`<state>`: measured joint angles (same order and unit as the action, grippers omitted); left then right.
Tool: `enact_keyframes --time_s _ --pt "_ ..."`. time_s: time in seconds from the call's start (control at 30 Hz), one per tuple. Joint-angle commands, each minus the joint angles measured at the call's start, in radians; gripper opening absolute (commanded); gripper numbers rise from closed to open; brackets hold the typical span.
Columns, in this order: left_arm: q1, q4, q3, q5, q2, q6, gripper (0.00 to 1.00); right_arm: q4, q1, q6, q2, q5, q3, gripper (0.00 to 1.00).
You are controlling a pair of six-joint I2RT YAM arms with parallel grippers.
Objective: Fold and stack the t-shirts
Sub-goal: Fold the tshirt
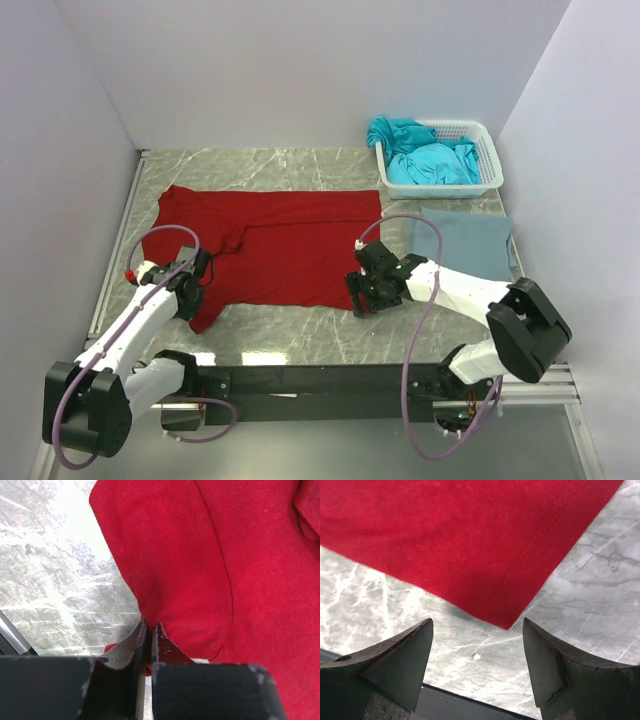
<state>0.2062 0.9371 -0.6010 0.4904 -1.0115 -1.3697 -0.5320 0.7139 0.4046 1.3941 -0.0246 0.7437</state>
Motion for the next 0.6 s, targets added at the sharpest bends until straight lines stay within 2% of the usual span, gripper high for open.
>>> enact_keyframes --time_s 0.0,0.1,0.17,0.2,0.27,0.3,0.37,0.4,0.47,0.5,0.57 --pt "-0.005 -0.012 -0.037 0.028 0.017 0.023 0.01 0.0 0.002 0.026 0.04 0.023 0.008 0.77" --pt "-0.004 -0.021 -0.049 0.025 0.017 0.04 0.01 0.009 0.004 0.026 0.077 0.054 0.019 0.73" --pt "-0.005 -0.029 -0.054 0.016 0.016 0.049 0.01 0.017 0.002 0.031 0.094 0.06 0.022 0.66" --pt "-0.005 -0.03 -0.056 0.013 0.013 0.052 0.01 0.018 0.002 0.037 0.097 0.058 0.02 0.59" --pt "-0.005 -0.031 -0.059 0.013 0.011 0.054 0.01 0.023 0.004 0.042 0.1 0.06 0.019 0.51" --pt "-0.004 -0.032 -0.06 0.014 0.008 0.055 0.01 0.023 0.004 0.042 0.1 0.06 0.019 0.42" --pt "-0.004 -0.037 -0.072 0.013 0.005 0.061 0.01 0.017 0.002 0.045 0.102 0.072 0.028 0.3" --pt "-0.005 -0.035 -0.077 0.013 0.004 0.064 0.01 0.017 0.002 0.046 0.1 0.08 0.029 0.2" --pt "-0.005 -0.035 -0.094 0.019 0.001 0.072 0.01 0.014 0.002 0.042 0.097 0.091 0.046 0.12" --pt "-0.004 -0.035 -0.1 0.025 -0.001 0.073 0.01 0.01 0.002 0.039 0.098 0.101 0.054 0.01" --pt "-0.005 -0.032 -0.121 0.048 -0.004 0.075 0.01 -0.003 0.002 0.03 0.098 0.109 0.083 0.0"
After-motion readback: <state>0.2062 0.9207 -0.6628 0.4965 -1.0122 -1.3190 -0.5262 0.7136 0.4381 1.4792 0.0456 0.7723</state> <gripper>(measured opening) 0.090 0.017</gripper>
